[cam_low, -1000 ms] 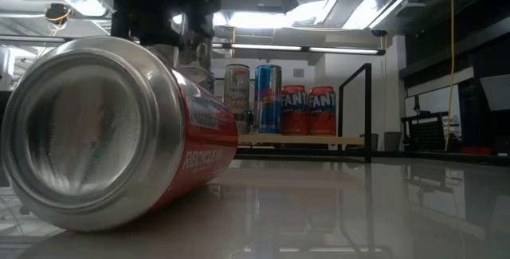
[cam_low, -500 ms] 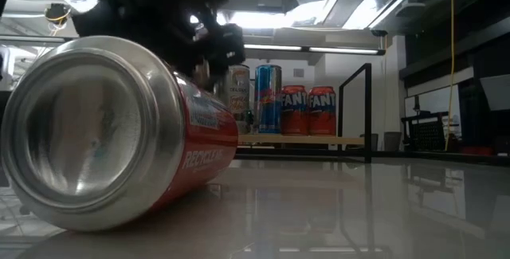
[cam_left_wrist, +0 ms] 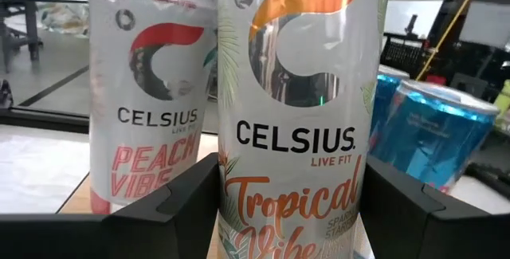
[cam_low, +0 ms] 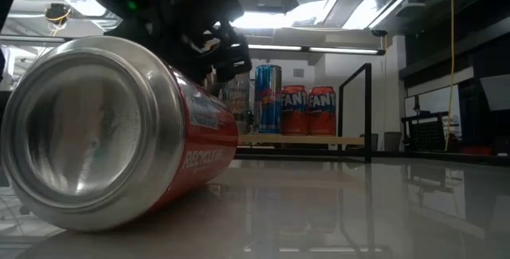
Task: Place canned beverage on shelf
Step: Put the white yellow soda can on the shelf aligned with the other white yellow soda cans
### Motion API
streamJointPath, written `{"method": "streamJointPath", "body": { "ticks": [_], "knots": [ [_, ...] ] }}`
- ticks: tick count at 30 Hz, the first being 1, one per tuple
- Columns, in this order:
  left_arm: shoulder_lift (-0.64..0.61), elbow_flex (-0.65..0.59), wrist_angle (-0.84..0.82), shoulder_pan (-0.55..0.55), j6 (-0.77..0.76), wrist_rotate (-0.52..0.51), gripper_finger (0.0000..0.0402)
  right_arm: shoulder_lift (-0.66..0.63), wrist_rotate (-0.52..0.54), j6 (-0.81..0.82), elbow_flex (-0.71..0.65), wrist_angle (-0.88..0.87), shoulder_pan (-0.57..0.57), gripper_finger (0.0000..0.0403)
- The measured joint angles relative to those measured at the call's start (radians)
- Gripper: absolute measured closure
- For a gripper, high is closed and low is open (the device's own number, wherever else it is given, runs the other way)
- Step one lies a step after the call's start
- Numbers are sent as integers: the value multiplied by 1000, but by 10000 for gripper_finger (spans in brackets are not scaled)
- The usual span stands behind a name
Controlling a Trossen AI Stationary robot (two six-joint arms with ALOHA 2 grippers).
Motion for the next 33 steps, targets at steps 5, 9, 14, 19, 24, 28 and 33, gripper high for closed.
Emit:
{"method": "streamJointPath", "body": {
  "ticks": [5,9,14,19,24,28,33],
  "knots": [
    [0,0,66,-9,129,31,165,0,0,0,0,0,0,256],
    [0,0,88,-14,181,9,164,0,0,0,0,0,0,256],
    [0,0,98,1,180,32,164,0,0,0,0,0,0,256],
    [0,0,114,6,183,37,164,0,0,0,0,0,0,256],
    [0,0,121,13,183,58,164,0,0,0,0,0,0,256],
    [0,0,154,3,255,88,164,0,0,0,0,0,0,256],
    [0,0,224,-14,387,29,164,0,0,-1,0,0,0,256]
  ]
}}
